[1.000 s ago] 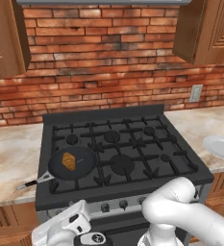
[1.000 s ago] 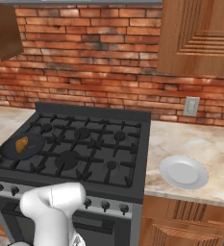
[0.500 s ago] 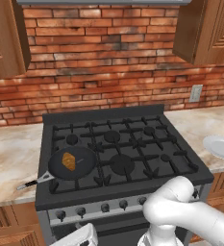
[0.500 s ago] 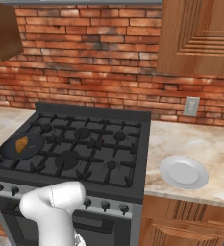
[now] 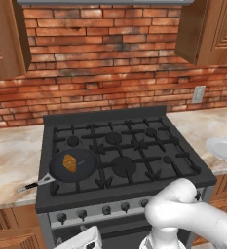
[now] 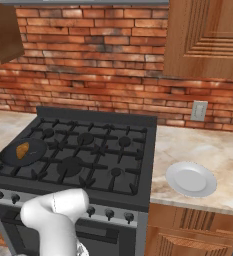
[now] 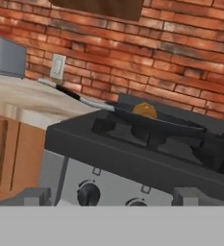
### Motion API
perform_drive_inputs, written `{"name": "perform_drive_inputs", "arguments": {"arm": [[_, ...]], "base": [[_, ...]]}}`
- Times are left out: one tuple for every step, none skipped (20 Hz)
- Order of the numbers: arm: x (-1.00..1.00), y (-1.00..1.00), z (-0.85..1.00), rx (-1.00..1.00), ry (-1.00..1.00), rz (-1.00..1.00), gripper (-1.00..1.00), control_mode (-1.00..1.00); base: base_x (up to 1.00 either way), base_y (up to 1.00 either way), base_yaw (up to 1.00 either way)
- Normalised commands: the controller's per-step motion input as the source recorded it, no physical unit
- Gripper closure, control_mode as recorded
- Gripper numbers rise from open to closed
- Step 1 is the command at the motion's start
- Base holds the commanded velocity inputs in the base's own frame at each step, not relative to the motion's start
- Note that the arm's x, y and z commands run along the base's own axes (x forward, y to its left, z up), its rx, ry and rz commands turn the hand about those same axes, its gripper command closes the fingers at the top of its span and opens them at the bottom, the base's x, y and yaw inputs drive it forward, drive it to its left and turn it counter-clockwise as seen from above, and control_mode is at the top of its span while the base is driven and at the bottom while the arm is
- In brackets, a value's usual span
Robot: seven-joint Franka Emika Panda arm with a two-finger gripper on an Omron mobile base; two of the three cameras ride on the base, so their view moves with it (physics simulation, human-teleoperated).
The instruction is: Pick the croissant and place it on the pan. Then turn on the stove to warm the croissant.
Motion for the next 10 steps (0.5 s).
{"name": "perform_drive_inputs", "arguments": {"arm": [[0.38, -0.15, -0.58, 0.1, -0.02, 0.03, -1.0, -1.0], [0.24, -0.09, -0.44, 0.08, -0.03, 0.04, -1.0, -1.0], [0.05, 0.0, -0.06, 0.03, -0.04, 0.01, -1.0, -1.0], [0.0, 0.0, 0.0, 0.0, 0.0, 0.0, -1.0, -1.0], [0.0, 0.0, 0.0, 0.0, 0.0, 0.0, -1.0, -1.0], [0.0, 0.0, 0.0, 0.0, 0.0, 0.0, -1.0, -1.0], [0.0, 0.0, -0.01, 0.0, 0.0, 0.0, -1.0, -1.0], [0.1, 0.0, -0.16, 0.0, 0.0, 0.0, -1.0, -1.0], [0.28, 0.02, -0.47, 0.0, 0.0, 0.0, -1.0, -1.0], [0.35, 0.01, -0.44, 0.0, 0.0, 0.0, -1.0, -1.0]], "base": [[0.0, 0.0, 0.0], [0.0, 0.0, 0.0], [0.0, 0.0, 0.0], [0.0, 0.0, 0.0], [0.0, 0.0, 0.0], [0.0, 0.0, 0.0], [0.0, 0.0, 0.0], [0.0, 0.0, 0.0], [0.0, 0.0, 0.0], [0.0, 0.0, 0.0]]}}
